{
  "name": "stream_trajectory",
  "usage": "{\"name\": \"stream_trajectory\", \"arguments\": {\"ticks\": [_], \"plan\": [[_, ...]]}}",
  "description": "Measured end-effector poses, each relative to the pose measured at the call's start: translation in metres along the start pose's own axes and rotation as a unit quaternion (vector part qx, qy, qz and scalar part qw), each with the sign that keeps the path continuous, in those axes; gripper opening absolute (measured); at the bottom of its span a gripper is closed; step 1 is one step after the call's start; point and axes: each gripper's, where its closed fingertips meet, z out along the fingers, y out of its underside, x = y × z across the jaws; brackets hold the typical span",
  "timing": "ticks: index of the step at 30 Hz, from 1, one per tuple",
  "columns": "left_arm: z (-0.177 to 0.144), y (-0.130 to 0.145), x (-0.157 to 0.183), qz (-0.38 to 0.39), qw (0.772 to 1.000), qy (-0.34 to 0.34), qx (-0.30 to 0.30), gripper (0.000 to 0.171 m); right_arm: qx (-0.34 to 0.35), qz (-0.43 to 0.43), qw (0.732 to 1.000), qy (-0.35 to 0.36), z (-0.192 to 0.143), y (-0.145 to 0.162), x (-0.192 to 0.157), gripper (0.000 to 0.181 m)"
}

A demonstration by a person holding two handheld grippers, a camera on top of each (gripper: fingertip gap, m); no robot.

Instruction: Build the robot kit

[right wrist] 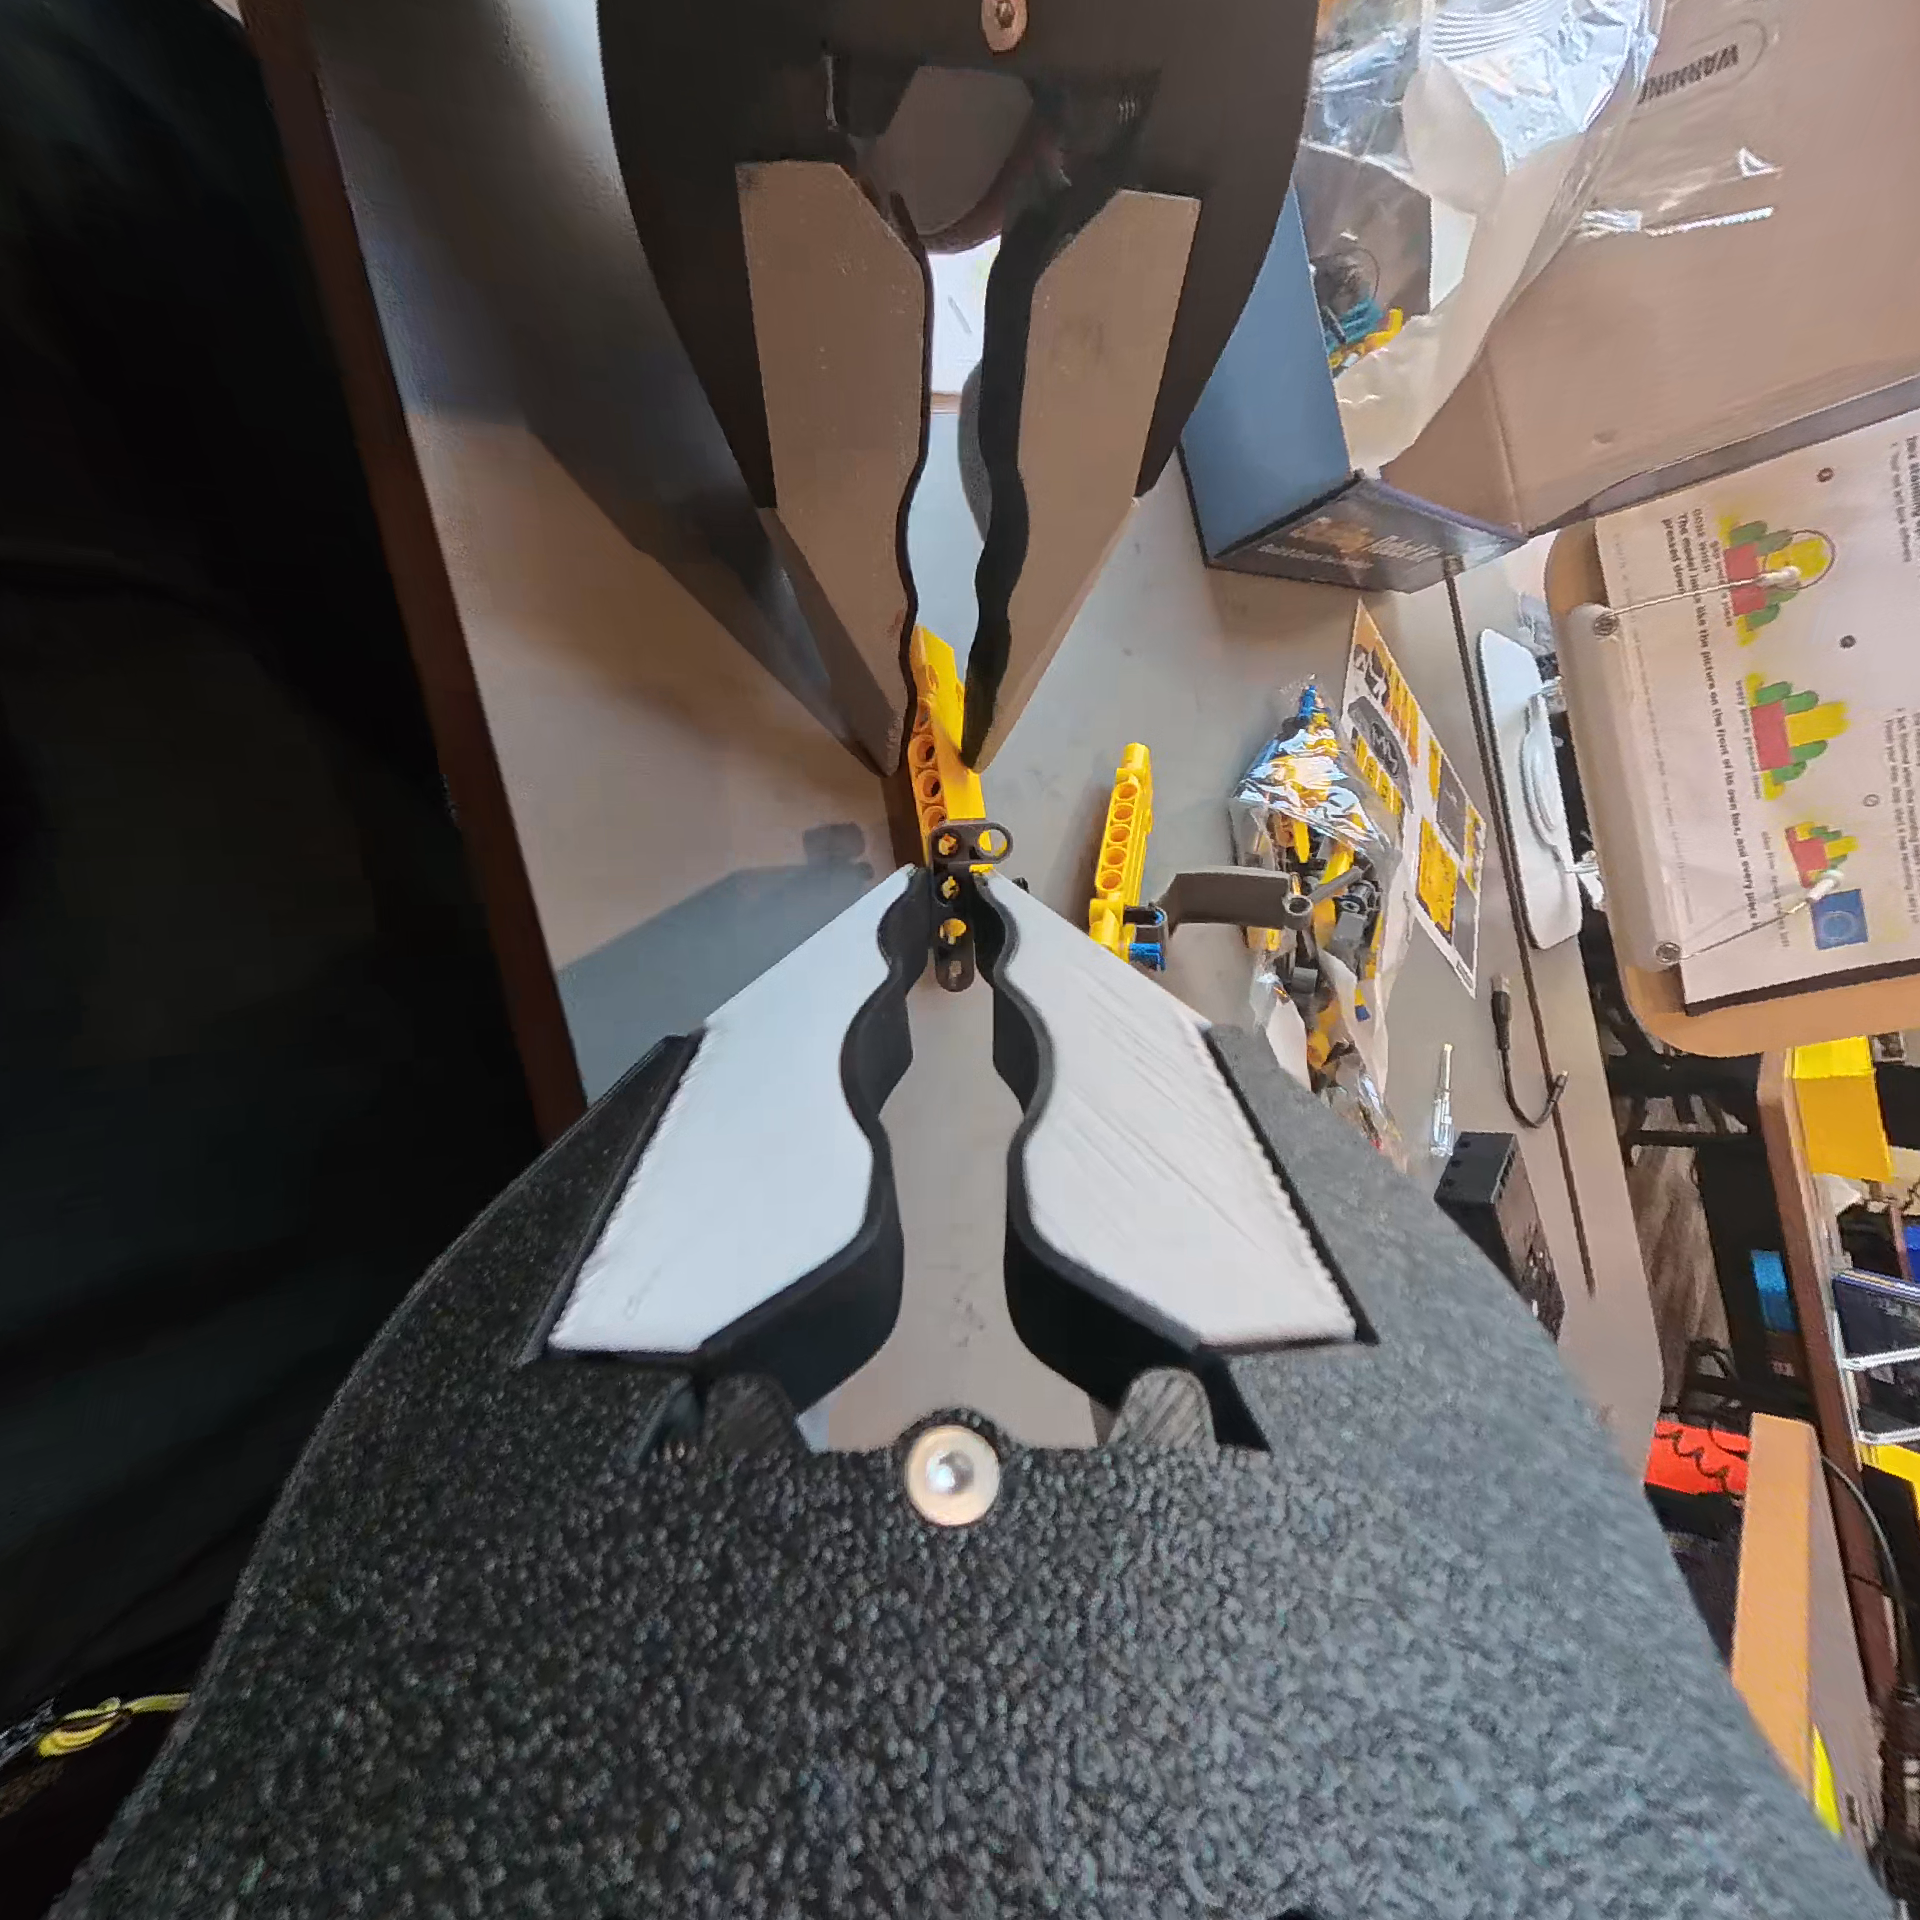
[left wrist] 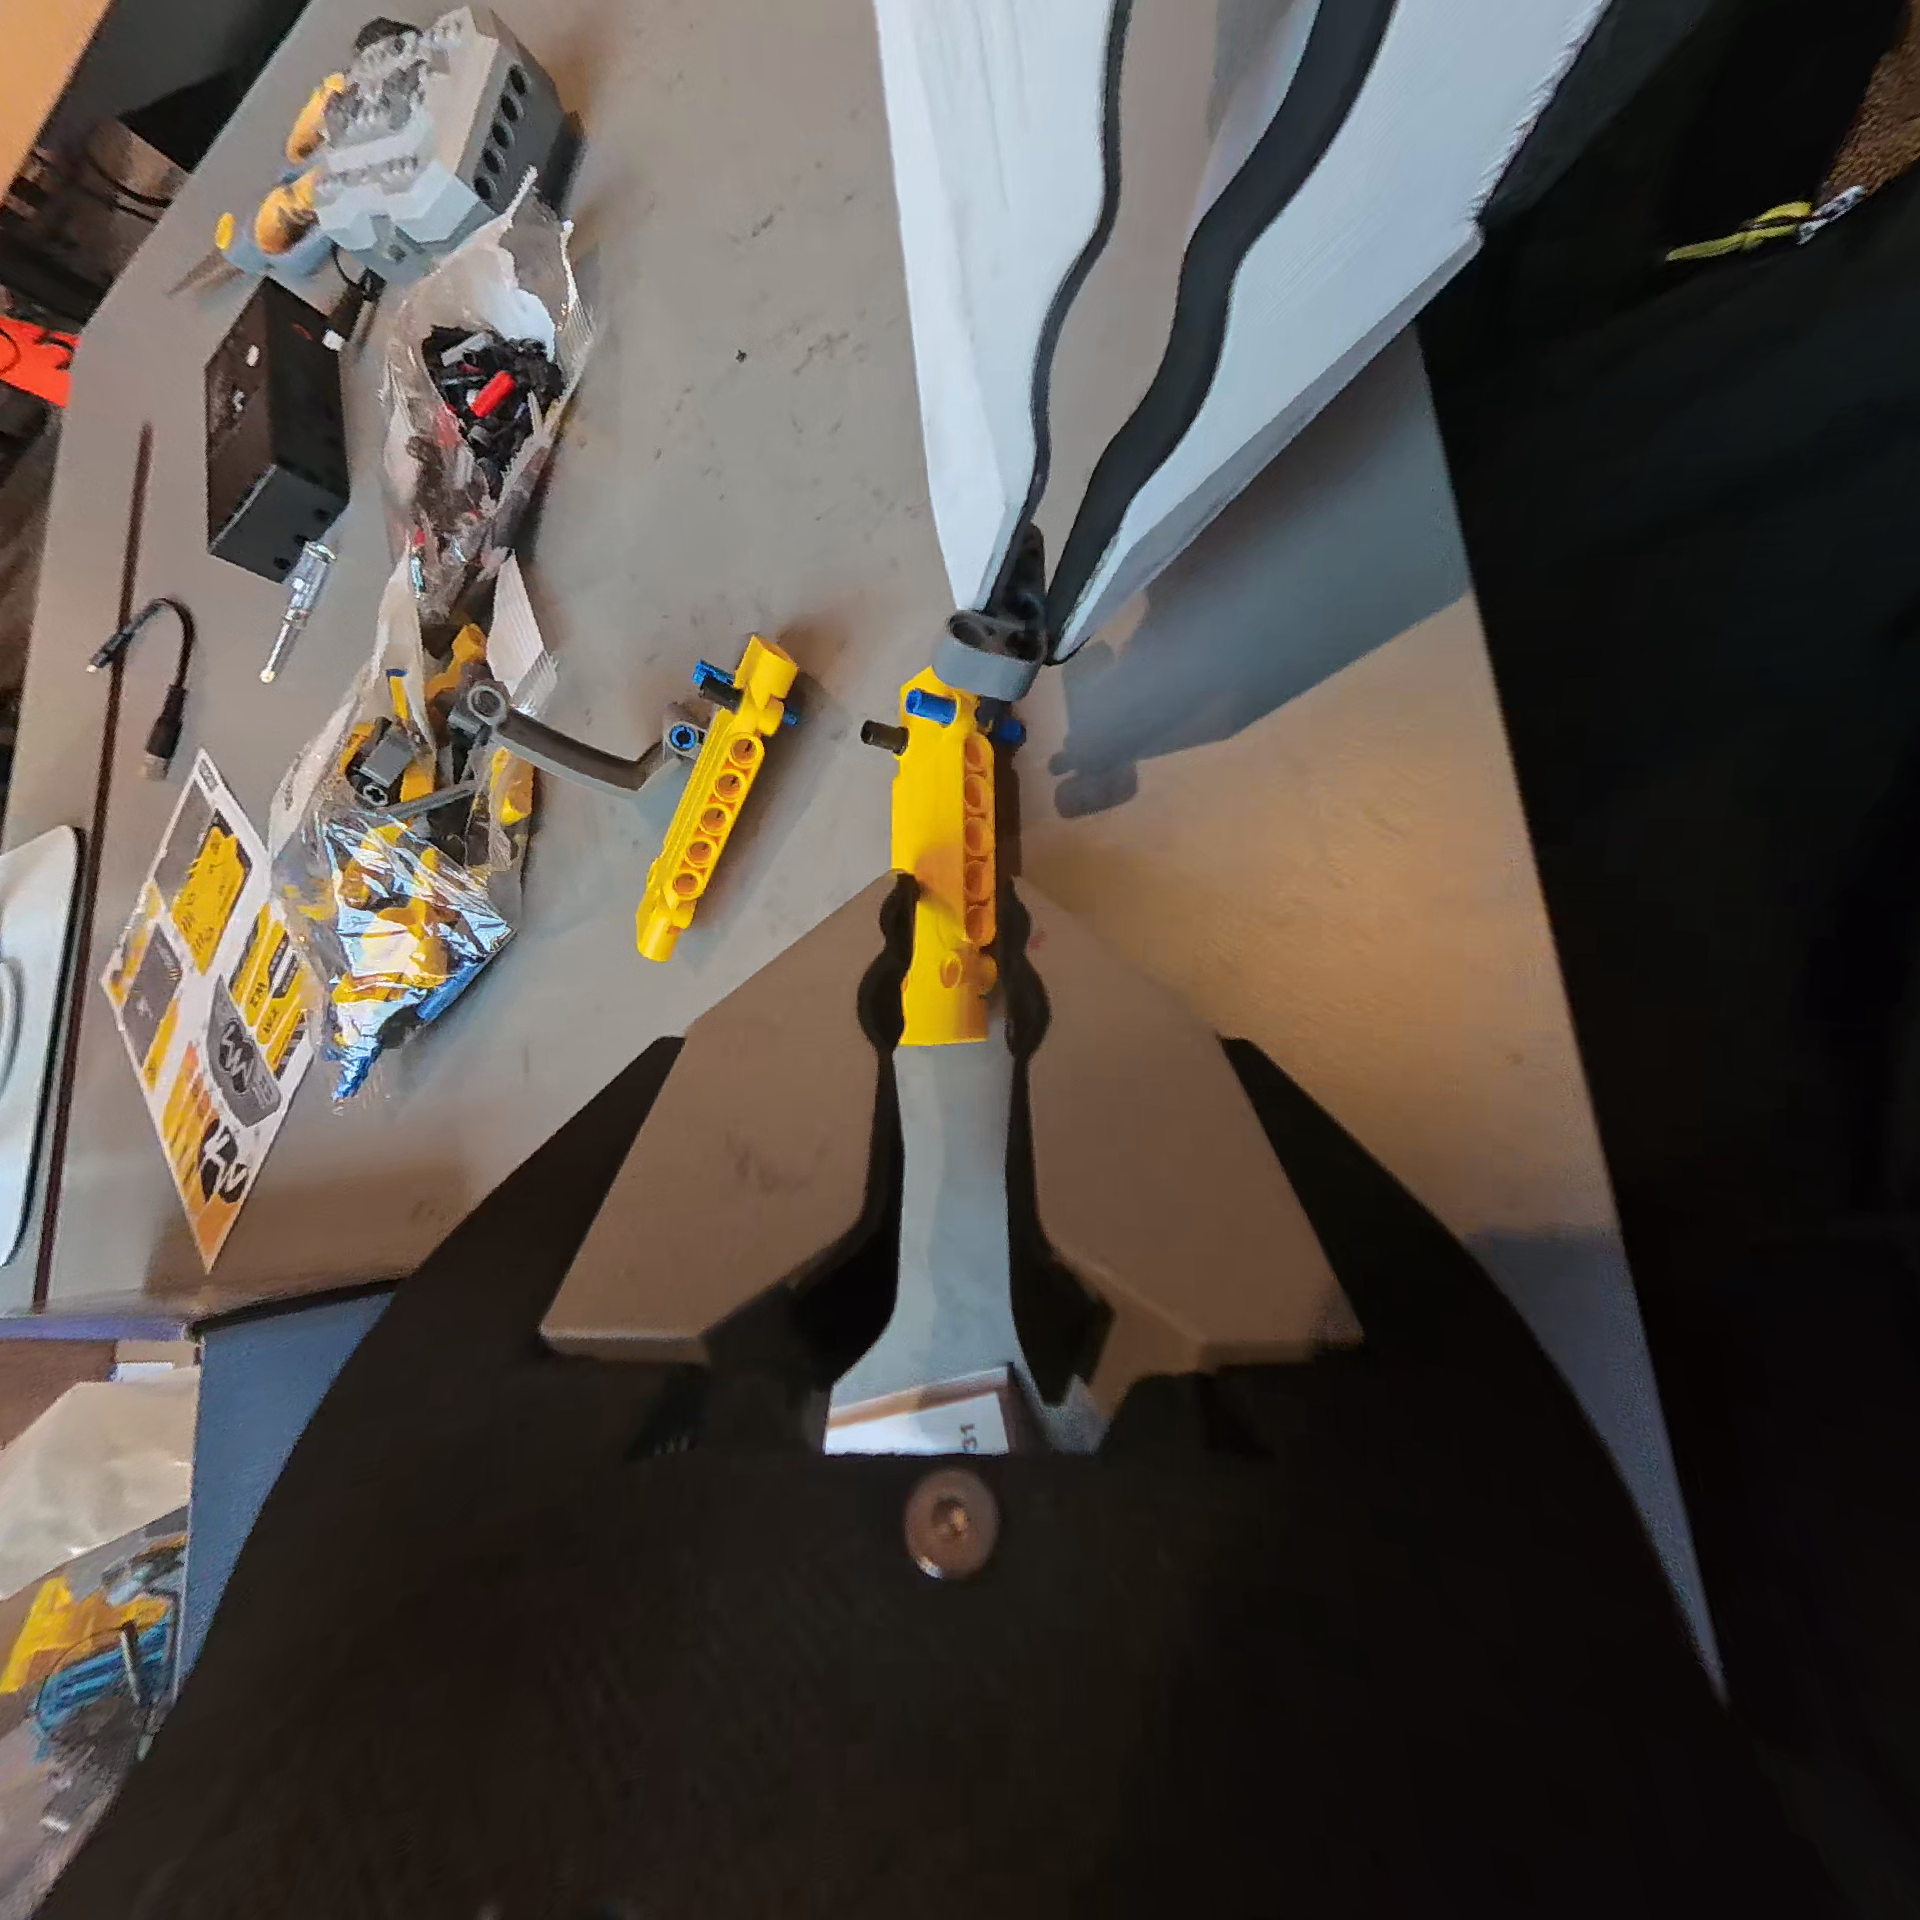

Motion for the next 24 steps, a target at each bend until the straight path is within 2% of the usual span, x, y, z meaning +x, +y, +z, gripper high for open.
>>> {"name": "stream_trajectory", "arguments": {"ticks": [6, 12, 18, 24], "plan": [[-0.004, 0.000, -0.001, -0.059, 0.998, 0.019, -0.003, 0.010, 0.010, 0.010, 1.000, 0.011, -0.003, 0.001, 0.006, 0.008], [-0.026, -0.004, 0.000, -0.153, 0.987, 0.051, 0.023, 0.005, 0.043, 0.044, 0.998, 0.016, -0.013, -0.008, 0.017, 0.008], [-0.038, -0.011, 0.007, -0.294, 0.940, 0.147, 0.086, 0.005, 0.070, 0.106, 0.992, -0.009, -0.022, -0.013, 0.019, 0.008], [-0.027, -0.003, 0.018, -0.300, 0.939, 0.155, 0.072, 0.004, 0.070, 0.222, 0.970, -0.071, -0.018, -0.003, 0.021, 0.008]]}}
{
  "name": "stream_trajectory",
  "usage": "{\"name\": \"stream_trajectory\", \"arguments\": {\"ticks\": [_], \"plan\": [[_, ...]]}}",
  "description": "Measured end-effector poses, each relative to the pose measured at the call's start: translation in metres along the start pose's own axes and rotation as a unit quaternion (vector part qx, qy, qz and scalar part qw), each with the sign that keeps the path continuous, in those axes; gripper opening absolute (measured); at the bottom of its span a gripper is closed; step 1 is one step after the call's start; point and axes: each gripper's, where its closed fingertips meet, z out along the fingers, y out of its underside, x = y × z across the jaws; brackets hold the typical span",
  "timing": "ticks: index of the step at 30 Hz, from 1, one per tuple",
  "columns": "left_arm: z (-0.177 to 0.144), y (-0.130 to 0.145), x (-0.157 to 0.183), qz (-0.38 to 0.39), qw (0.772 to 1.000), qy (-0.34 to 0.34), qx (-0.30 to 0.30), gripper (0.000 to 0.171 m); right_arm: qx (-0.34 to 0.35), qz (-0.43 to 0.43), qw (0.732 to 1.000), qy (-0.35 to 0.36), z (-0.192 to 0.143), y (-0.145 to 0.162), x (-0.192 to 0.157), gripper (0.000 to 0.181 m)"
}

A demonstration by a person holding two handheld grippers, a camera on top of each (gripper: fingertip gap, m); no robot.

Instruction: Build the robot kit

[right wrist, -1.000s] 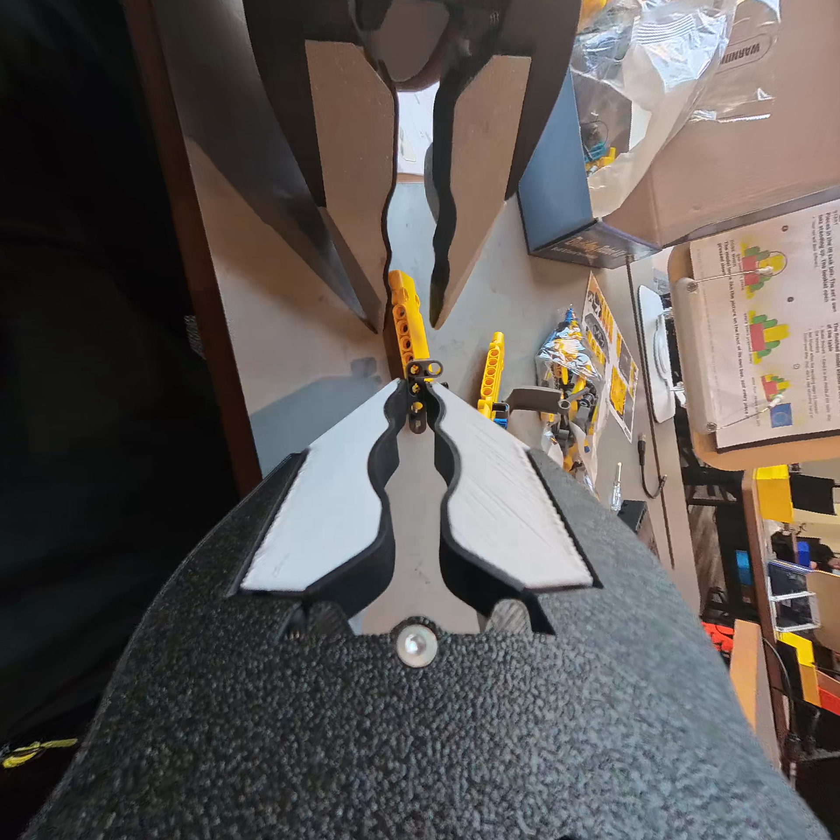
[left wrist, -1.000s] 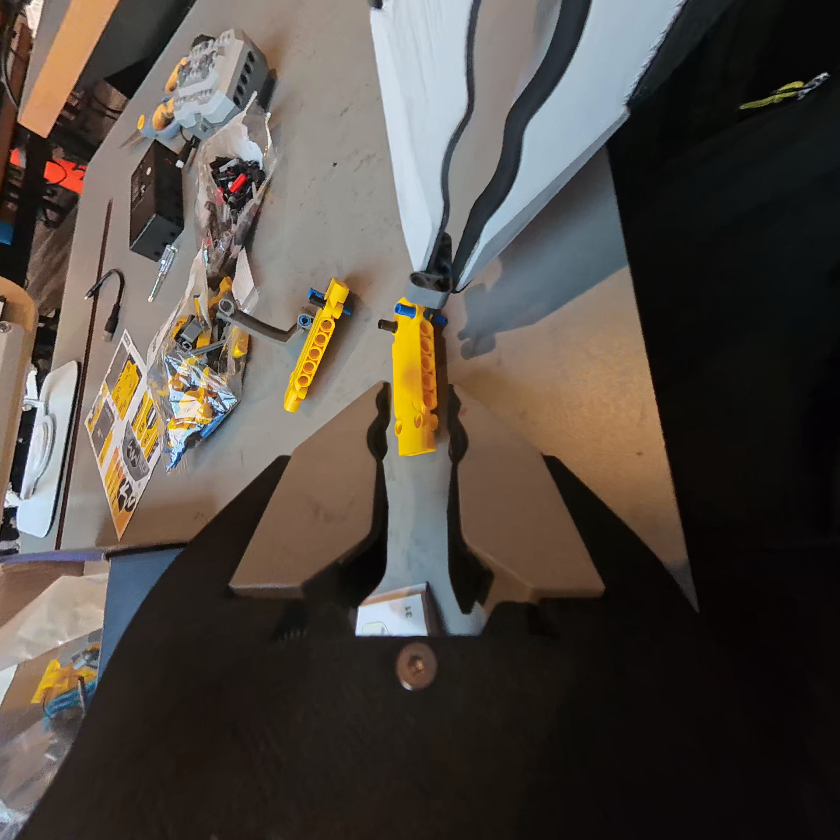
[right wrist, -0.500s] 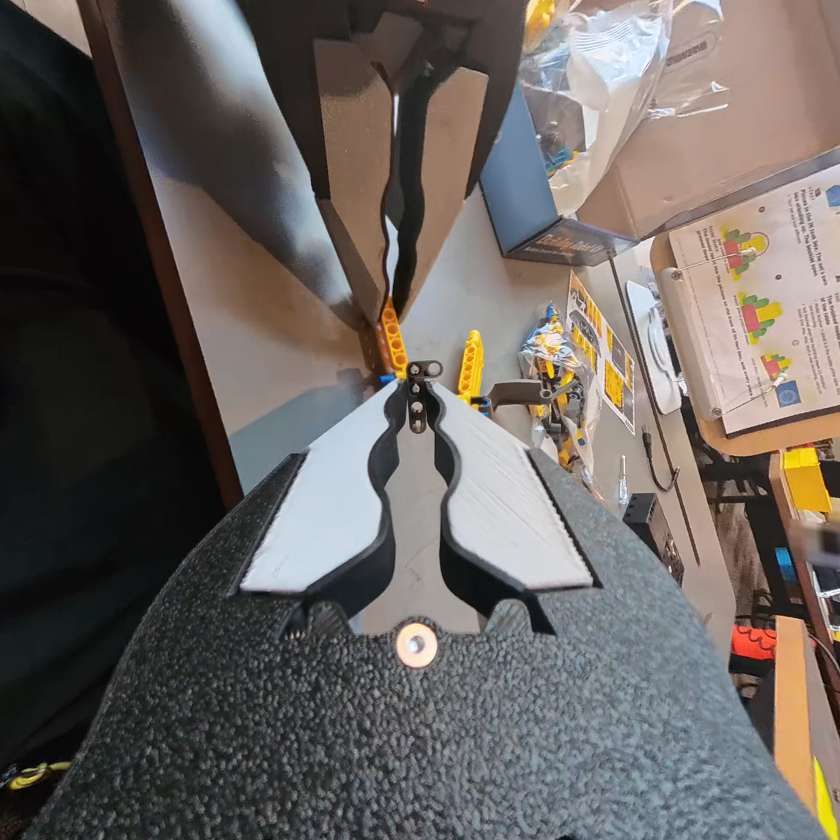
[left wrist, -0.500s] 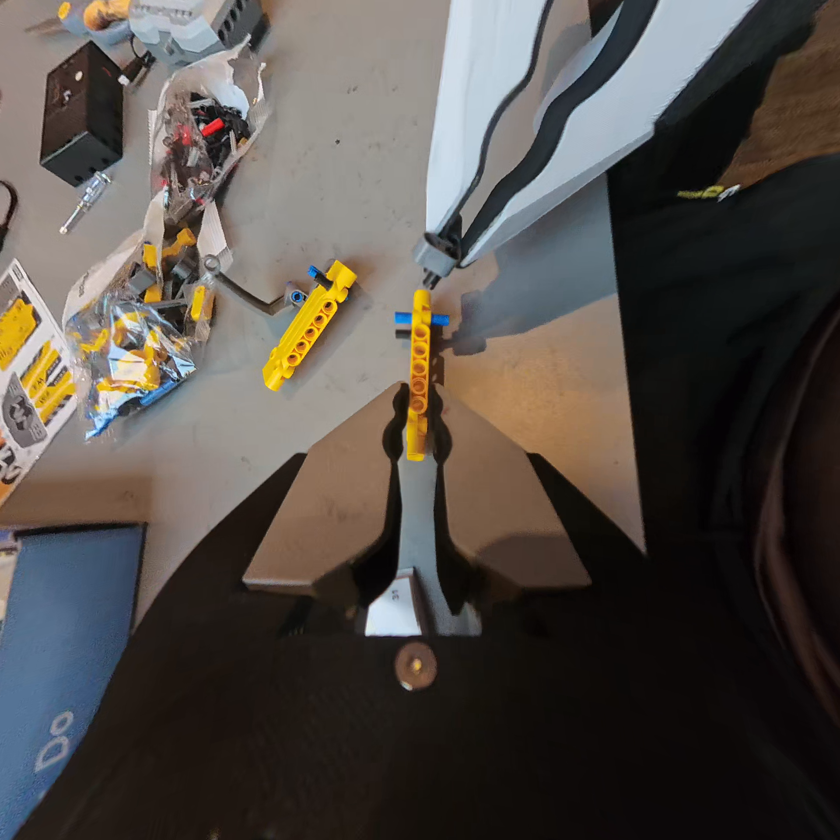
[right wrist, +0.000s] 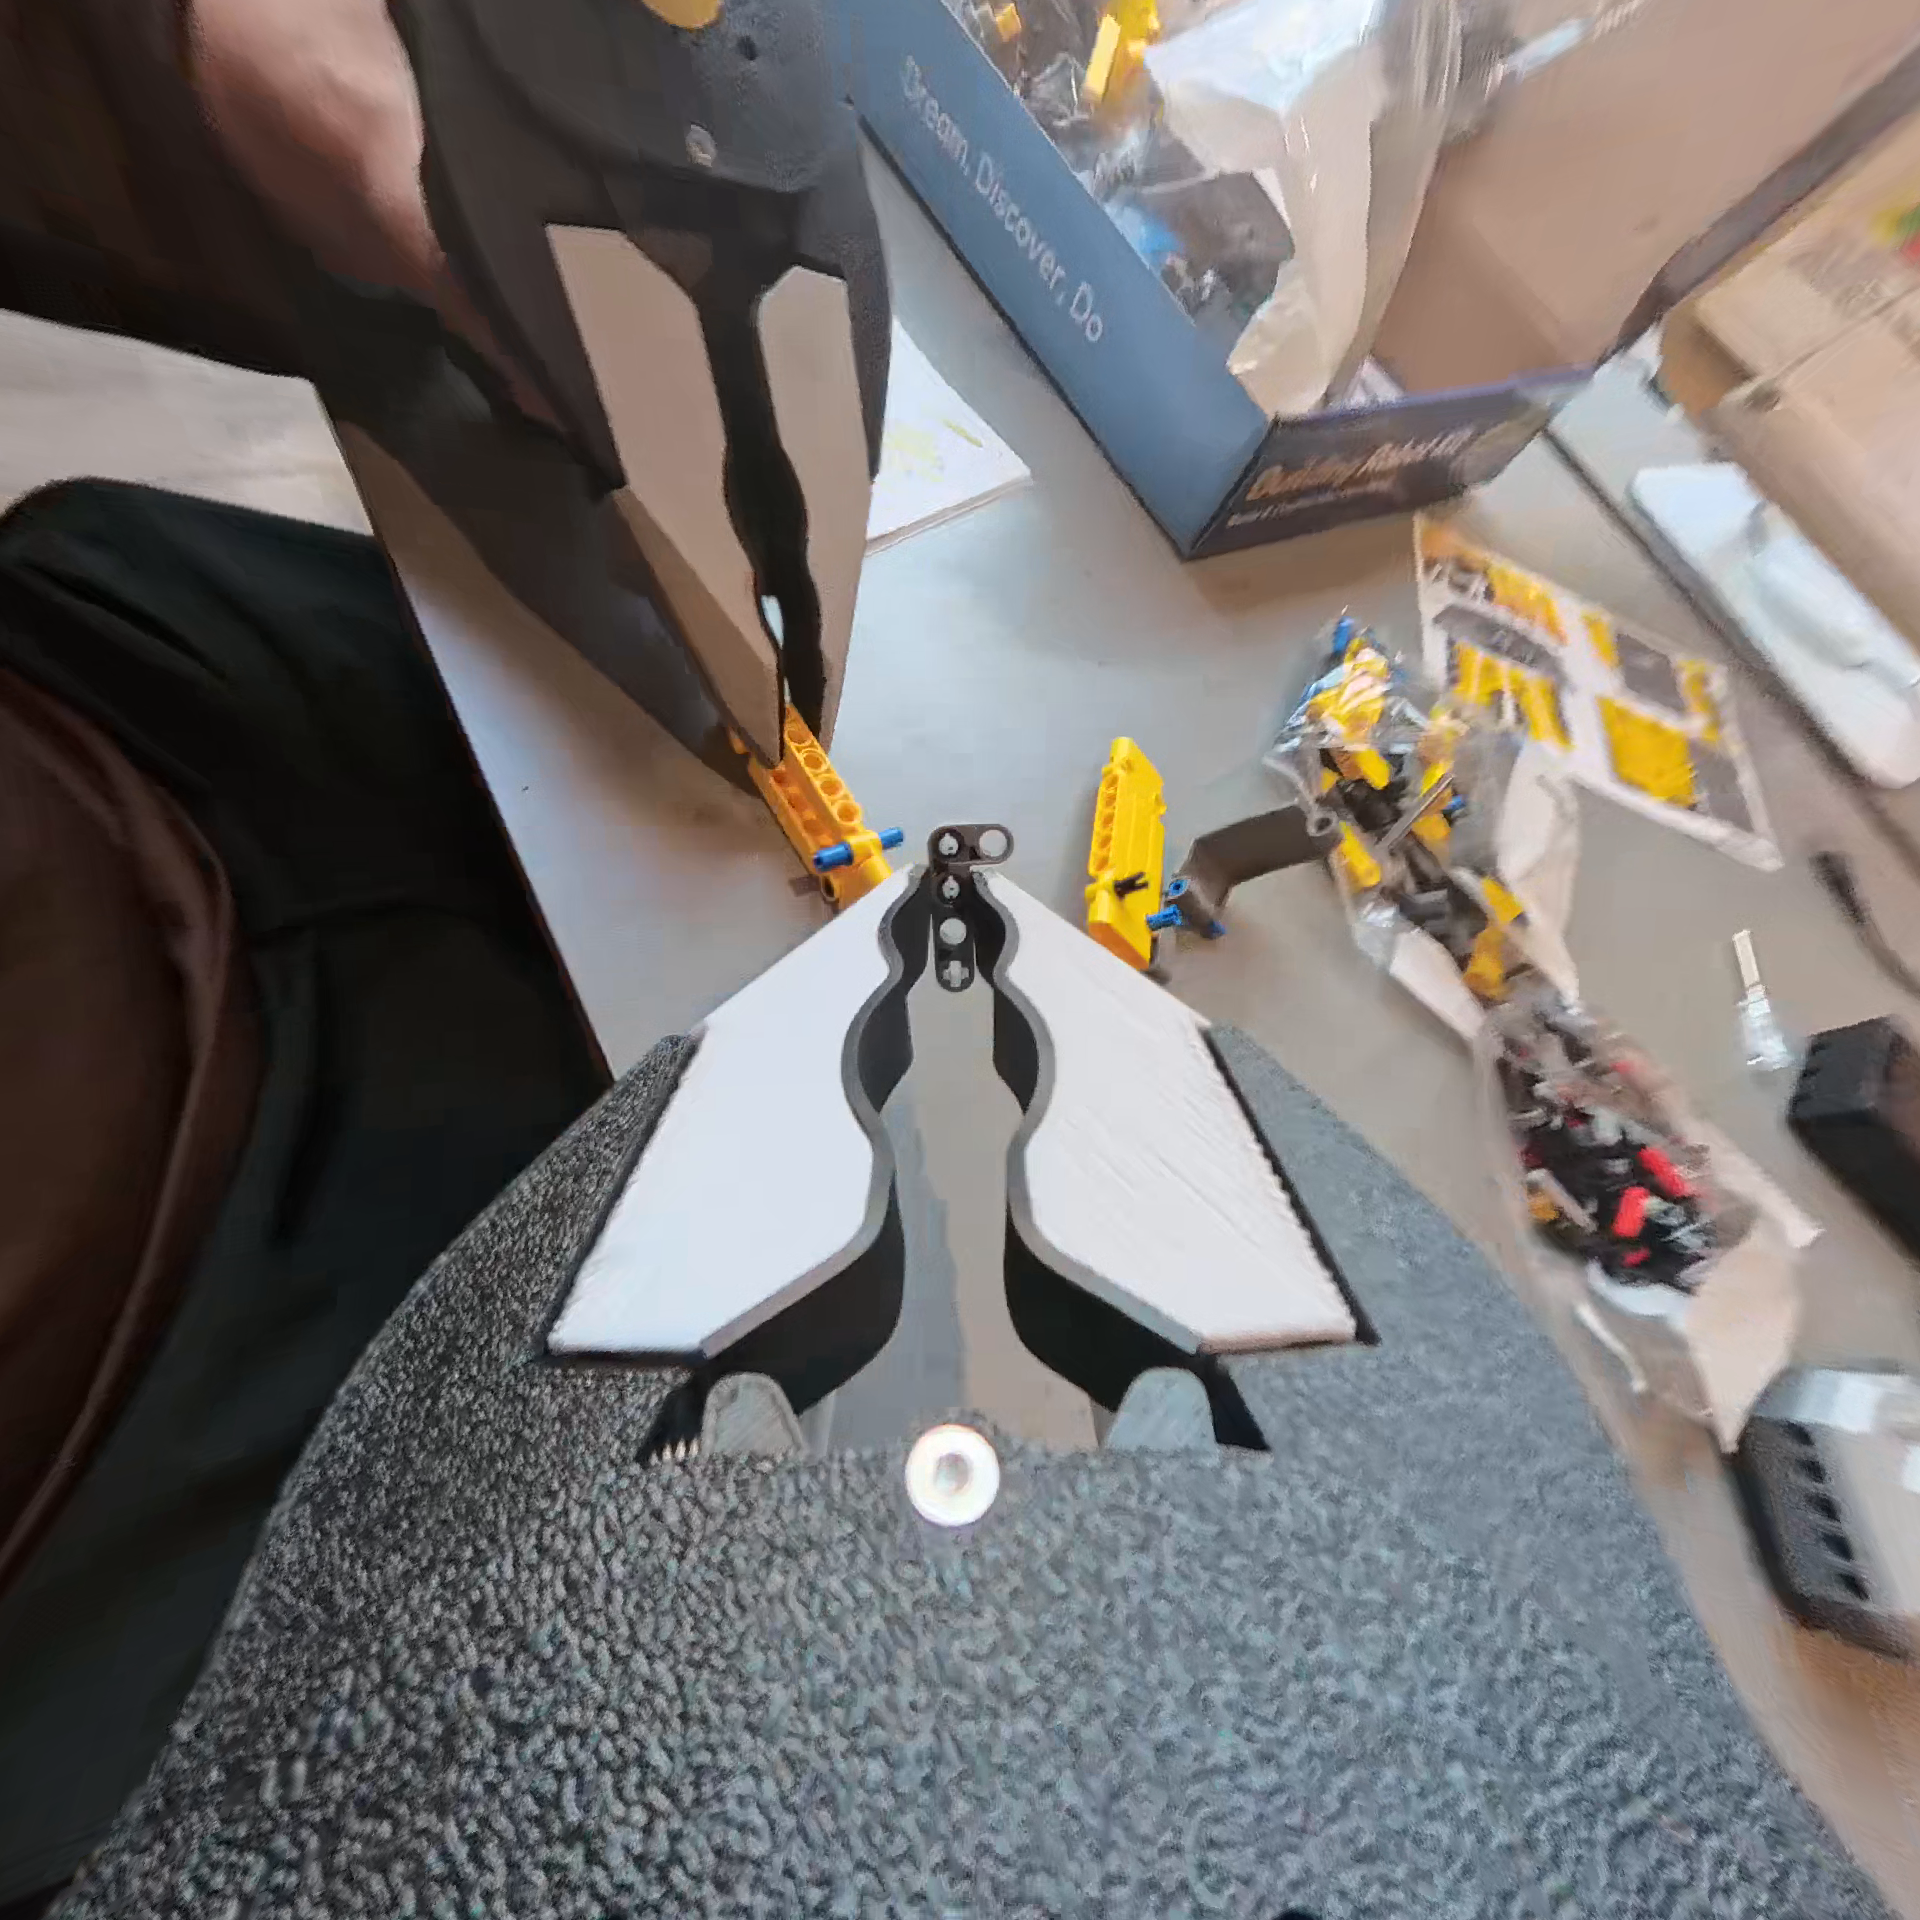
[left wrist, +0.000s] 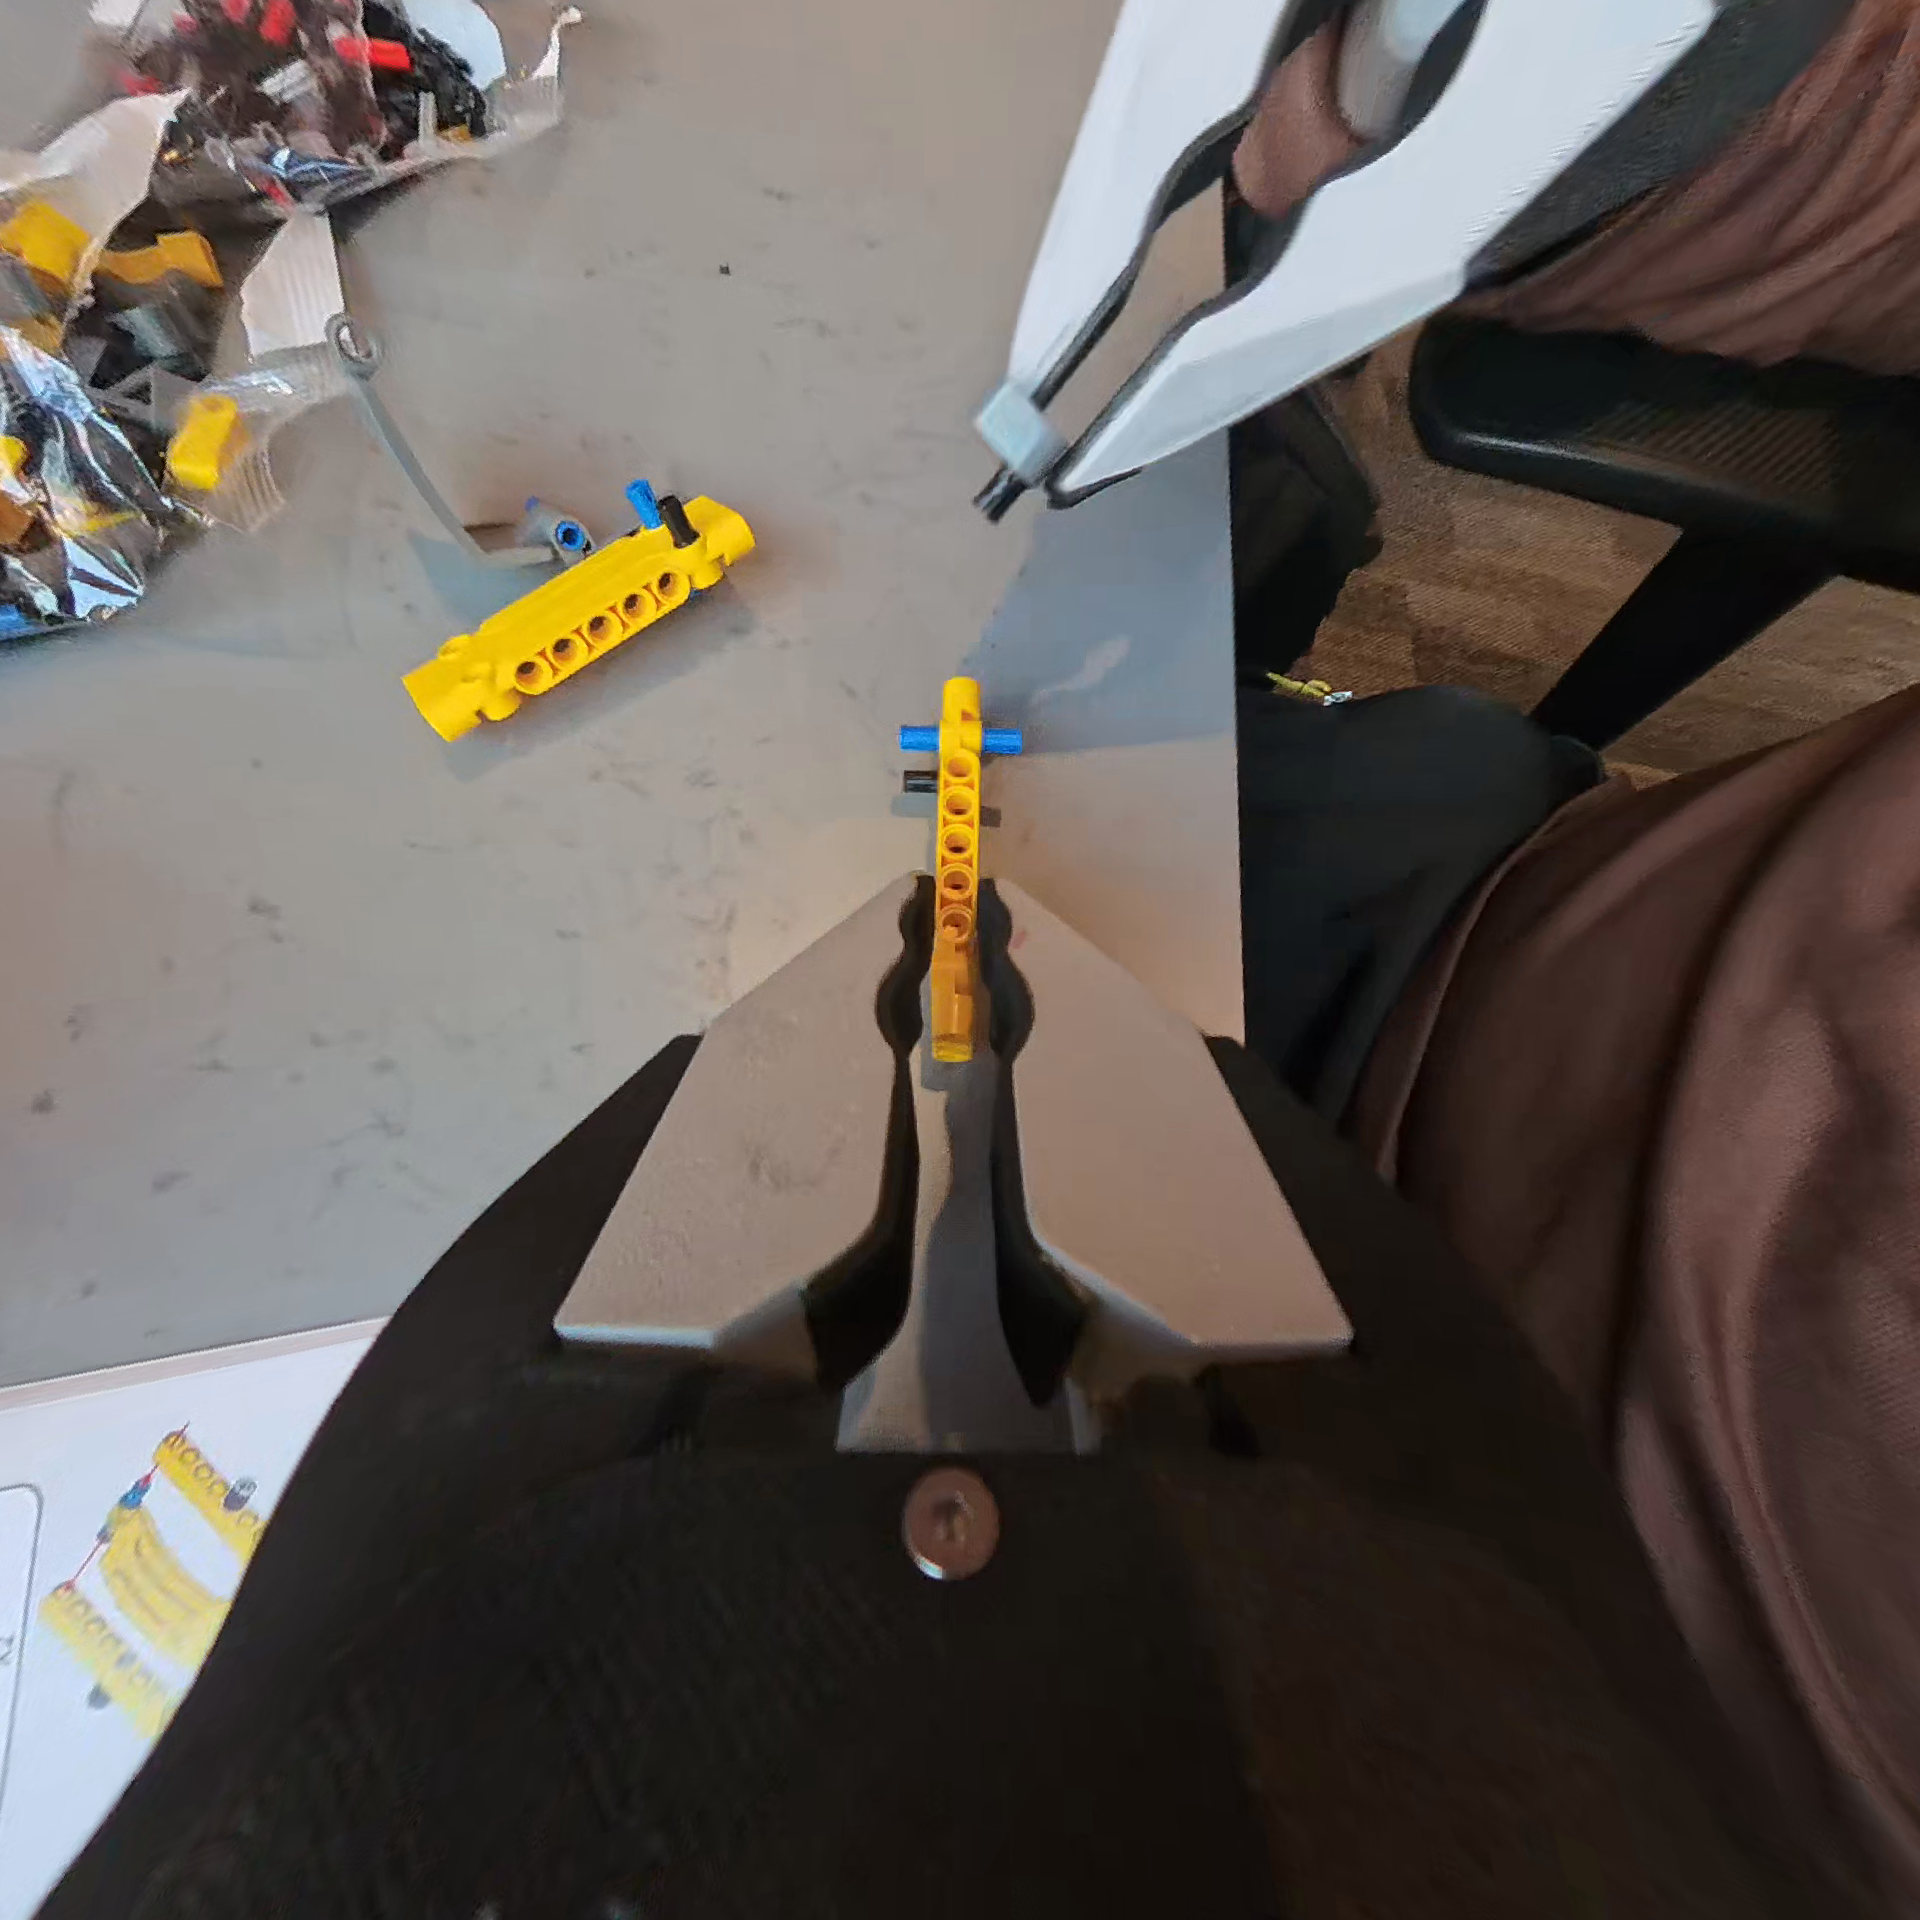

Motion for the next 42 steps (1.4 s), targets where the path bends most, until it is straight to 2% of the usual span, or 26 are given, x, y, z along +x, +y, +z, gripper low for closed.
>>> {"name": "stream_trajectory", "arguments": {"ticks": [9, 16, 19, 24, 29, 37, 42], "plan": [[0.002, -0.002, -0.003, -0.007, 1.000, 0.014, 0.002, 0.005, -0.005, 0.044, 0.998, -0.046, 0.014, 0.004, -0.005, 0.008], [0.010, 0.006, -0.004, 0.054, 0.997, -0.031, -0.035, 0.010, -0.026, 0.043, 0.996, -0.069, 0.026, 0.011, -0.015, 0.008], [0.012, 0.003, -0.004, 0.079, 0.995, -0.047, -0.033, 0.005, -0.026, 0.043, 0.996, -0.069, 0.026, 0.010, -0.015, 0.008], [0.015, -0.002, -0.003, 0.087, 0.995, -0.050, -0.023, 0.010, -0.030, 0.046, 0.996, -0.073, 0.022, 0.011, -0.012, 0.008], [0.016, -0.005, -0.002, 0.089, 0.995, -0.043, -0.020, 0.005, -0.038, 0.058, 0.991, -0.116, 0.015, 0.004, -0.011, 0.008], [0.017, -0.005, 0.000, 0.090, 0.995, -0.021, -0.020, 0.005, -0.129, 0.021, 0.970, -0.204, 0.026, -0.005, -0.018, 0.008], [0.017, -0.005, 0.001, 0.089, 0.996, -0.006, -0.020, 0.005, -0.179, 0.044, 0.951, -0.247, 0.030, -0.002, -0.017, 0.008]]}}
